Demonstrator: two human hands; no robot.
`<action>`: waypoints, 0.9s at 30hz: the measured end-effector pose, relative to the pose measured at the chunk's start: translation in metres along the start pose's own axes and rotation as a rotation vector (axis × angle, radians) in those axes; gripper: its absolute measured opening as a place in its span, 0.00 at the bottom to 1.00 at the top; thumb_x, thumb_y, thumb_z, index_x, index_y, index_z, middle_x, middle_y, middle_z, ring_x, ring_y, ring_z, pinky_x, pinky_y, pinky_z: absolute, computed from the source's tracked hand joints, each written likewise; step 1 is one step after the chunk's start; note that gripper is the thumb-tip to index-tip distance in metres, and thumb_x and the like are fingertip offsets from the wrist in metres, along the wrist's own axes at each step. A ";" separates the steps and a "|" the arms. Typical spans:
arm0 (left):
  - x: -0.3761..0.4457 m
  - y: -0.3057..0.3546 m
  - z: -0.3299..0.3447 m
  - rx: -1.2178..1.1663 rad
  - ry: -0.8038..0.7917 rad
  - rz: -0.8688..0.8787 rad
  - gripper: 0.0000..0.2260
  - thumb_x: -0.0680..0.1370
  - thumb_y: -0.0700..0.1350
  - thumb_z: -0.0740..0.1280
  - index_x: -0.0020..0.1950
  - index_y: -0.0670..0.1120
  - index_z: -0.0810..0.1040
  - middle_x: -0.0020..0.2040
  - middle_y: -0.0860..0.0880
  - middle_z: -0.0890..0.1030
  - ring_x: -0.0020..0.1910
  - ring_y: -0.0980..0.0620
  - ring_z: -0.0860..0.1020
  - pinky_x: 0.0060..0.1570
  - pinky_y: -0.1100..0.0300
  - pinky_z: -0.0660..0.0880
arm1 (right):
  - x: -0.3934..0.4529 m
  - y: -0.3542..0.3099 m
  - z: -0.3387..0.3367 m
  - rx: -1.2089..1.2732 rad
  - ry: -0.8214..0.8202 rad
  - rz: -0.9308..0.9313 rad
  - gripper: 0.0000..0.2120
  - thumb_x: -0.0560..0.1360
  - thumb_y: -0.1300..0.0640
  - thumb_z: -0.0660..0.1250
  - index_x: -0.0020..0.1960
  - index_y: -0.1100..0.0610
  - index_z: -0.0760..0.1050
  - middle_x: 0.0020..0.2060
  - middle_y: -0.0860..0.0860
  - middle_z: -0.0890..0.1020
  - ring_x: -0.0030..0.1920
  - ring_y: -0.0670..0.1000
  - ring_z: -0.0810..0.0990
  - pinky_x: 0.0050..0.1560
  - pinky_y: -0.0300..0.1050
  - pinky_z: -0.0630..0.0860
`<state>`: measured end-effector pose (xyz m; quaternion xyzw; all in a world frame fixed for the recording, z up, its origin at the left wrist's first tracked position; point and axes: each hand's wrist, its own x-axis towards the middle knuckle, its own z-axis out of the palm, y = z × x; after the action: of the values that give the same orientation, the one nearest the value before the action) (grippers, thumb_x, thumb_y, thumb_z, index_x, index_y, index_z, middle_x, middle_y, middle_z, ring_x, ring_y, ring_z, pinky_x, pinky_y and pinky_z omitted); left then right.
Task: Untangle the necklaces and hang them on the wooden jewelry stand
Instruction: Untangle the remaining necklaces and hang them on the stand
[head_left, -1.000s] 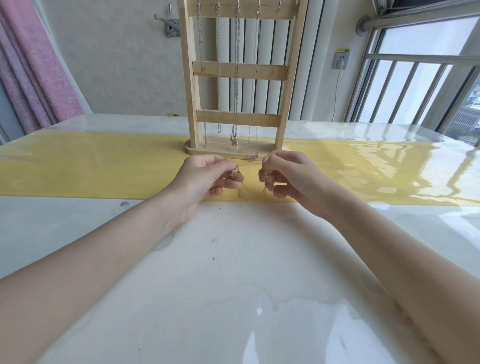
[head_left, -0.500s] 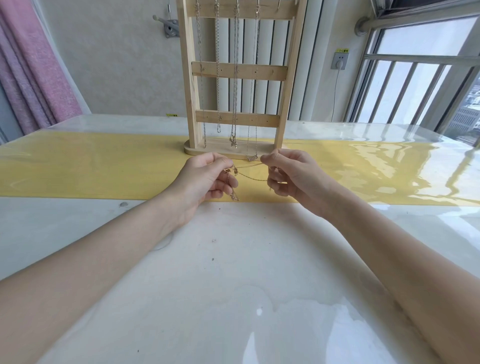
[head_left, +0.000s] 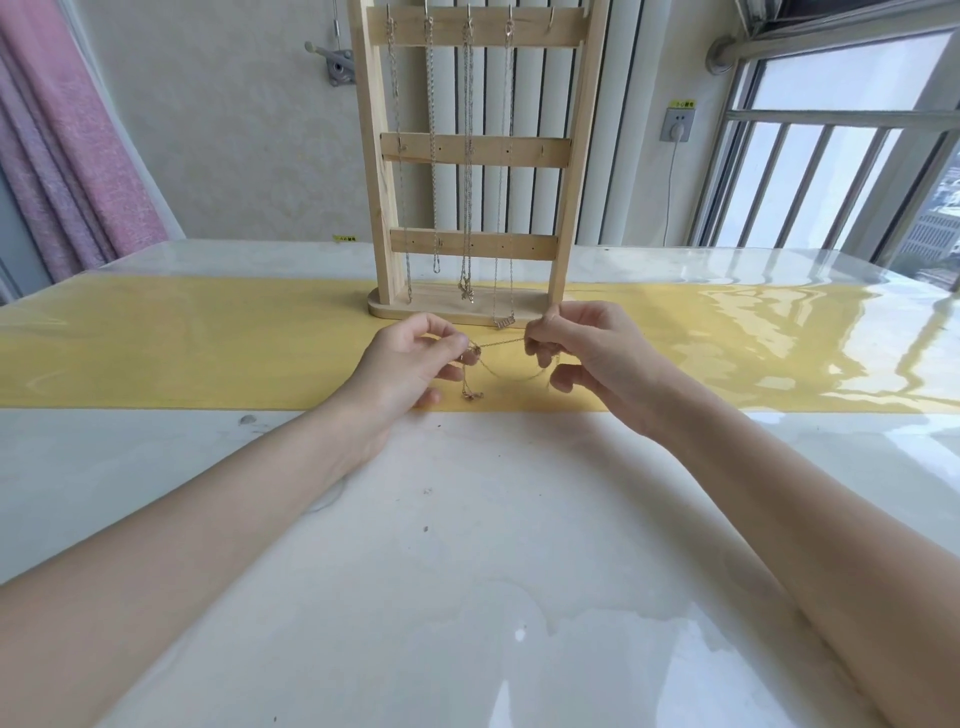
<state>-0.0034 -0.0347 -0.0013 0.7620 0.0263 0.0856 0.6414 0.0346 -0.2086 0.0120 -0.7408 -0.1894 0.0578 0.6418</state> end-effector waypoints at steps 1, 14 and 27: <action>0.001 0.000 0.000 -0.001 0.015 0.003 0.06 0.79 0.43 0.64 0.42 0.48 0.74 0.41 0.52 0.81 0.35 0.60 0.76 0.29 0.67 0.68 | 0.000 0.000 0.000 -0.045 0.004 -0.002 0.13 0.75 0.65 0.63 0.33 0.60 0.69 0.31 0.52 0.75 0.33 0.49 0.69 0.28 0.39 0.66; -0.003 0.004 0.004 -0.072 -0.029 0.021 0.05 0.77 0.39 0.66 0.42 0.46 0.75 0.29 0.54 0.78 0.27 0.58 0.72 0.28 0.68 0.68 | -0.001 0.002 0.011 -0.347 0.034 -0.027 0.13 0.75 0.53 0.68 0.37 0.61 0.79 0.33 0.53 0.76 0.34 0.51 0.70 0.29 0.41 0.67; -0.005 0.005 0.003 -0.075 -0.147 0.016 0.06 0.77 0.41 0.66 0.41 0.48 0.74 0.27 0.52 0.72 0.24 0.58 0.65 0.27 0.69 0.65 | -0.003 0.001 0.011 -0.044 -0.209 0.076 0.06 0.76 0.62 0.66 0.43 0.60 0.80 0.37 0.47 0.81 0.32 0.45 0.72 0.30 0.35 0.68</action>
<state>-0.0076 -0.0392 0.0026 0.7418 -0.0301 0.0352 0.6690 0.0281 -0.1996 0.0089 -0.7514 -0.2281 0.1548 0.5995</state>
